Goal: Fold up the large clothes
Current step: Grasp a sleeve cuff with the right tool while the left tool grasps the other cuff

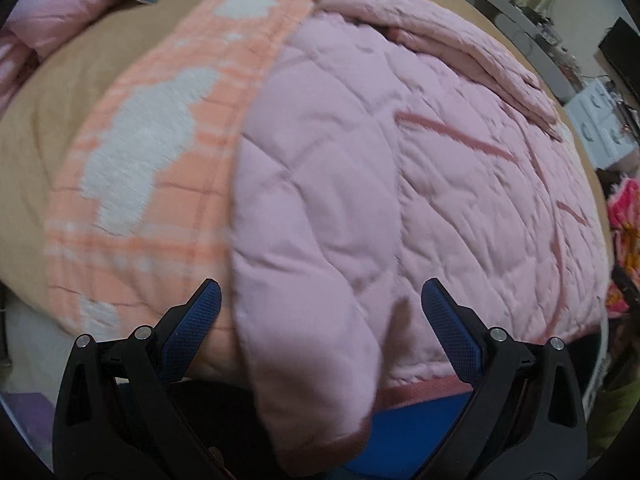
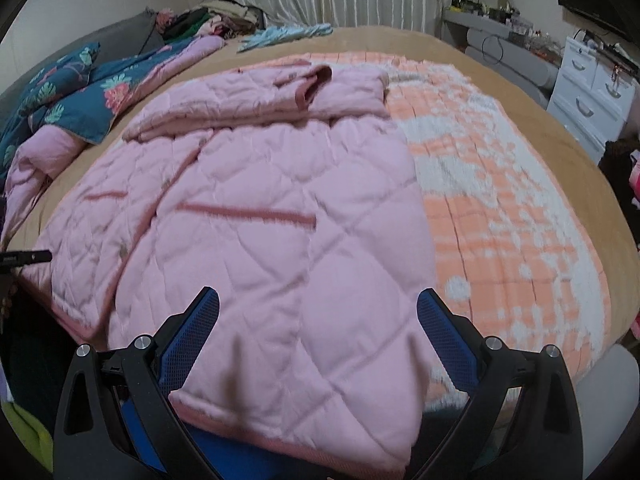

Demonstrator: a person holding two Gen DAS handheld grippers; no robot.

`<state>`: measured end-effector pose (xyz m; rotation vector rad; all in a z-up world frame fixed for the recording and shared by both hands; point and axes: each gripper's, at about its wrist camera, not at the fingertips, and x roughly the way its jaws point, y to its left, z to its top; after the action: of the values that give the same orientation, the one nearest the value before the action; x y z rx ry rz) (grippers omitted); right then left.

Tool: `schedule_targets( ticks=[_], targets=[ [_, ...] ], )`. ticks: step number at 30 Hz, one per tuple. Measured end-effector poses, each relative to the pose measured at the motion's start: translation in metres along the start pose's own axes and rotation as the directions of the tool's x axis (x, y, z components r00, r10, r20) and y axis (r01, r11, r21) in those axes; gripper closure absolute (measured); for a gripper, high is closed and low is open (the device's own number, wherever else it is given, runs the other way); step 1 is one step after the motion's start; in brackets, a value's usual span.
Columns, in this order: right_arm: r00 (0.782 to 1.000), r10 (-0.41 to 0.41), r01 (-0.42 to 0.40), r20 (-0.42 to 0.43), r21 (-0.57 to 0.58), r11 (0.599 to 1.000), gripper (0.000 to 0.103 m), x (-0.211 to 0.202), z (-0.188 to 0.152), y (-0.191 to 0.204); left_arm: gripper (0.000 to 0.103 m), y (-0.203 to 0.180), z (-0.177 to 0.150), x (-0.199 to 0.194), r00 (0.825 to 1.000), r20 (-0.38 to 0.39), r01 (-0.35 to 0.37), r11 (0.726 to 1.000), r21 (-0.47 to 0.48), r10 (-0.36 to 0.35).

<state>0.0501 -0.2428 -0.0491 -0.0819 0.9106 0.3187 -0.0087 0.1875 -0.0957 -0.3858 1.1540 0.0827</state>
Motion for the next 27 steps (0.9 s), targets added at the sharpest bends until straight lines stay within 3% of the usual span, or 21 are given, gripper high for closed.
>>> schedule_targets(
  ticks=[5, 13, 18, 19, 25, 27],
  targets=[
    [0.995, 0.031, -0.029, -0.095, 0.022, 0.999, 0.004, 0.007, -0.023, -0.011, 0.009, -0.006, -0.005, 0.008, 1.0, -0.02, -0.022, 0.999, 0.027, 0.022],
    [0.984, 0.029, -0.019, -0.178, 0.056, 0.998, 0.004, 0.018, -0.036, -0.025, 0.009, -0.013, -0.011, 0.007, 1.0, -0.023, -0.014, 0.999, 0.045, 0.015],
    [0.964, 0.104, -0.083, -0.246, 0.095, 0.992, 0.006, 0.031, -0.047, -0.031, 0.009, -0.011, -0.017, 0.005, 1.0, -0.026, 0.007, 0.999, 0.04, -0.006],
    [0.96, 0.12, -0.098, -0.252, 0.099, 0.99, 0.01, 0.031, -0.049, -0.03, 0.009, -0.011, -0.018, 0.004, 0.999, -0.03, 0.014, 0.999, 0.042, -0.013],
    [0.958, 0.191, -0.171, -0.213, 0.11, 0.979, 0.064, 0.013, -0.056, -0.032, 0.01, -0.016, -0.02, 0.003, 0.999, -0.028, 0.047, 0.997, 0.063, -0.045],
    [0.963, 0.221, -0.208, -0.153, 0.095, 0.973, 0.078, -0.005, -0.051, -0.03, 0.02, -0.019, -0.02, 0.001, 0.998, -0.017, 0.054, 0.996, 0.071, -0.053]
  ],
)
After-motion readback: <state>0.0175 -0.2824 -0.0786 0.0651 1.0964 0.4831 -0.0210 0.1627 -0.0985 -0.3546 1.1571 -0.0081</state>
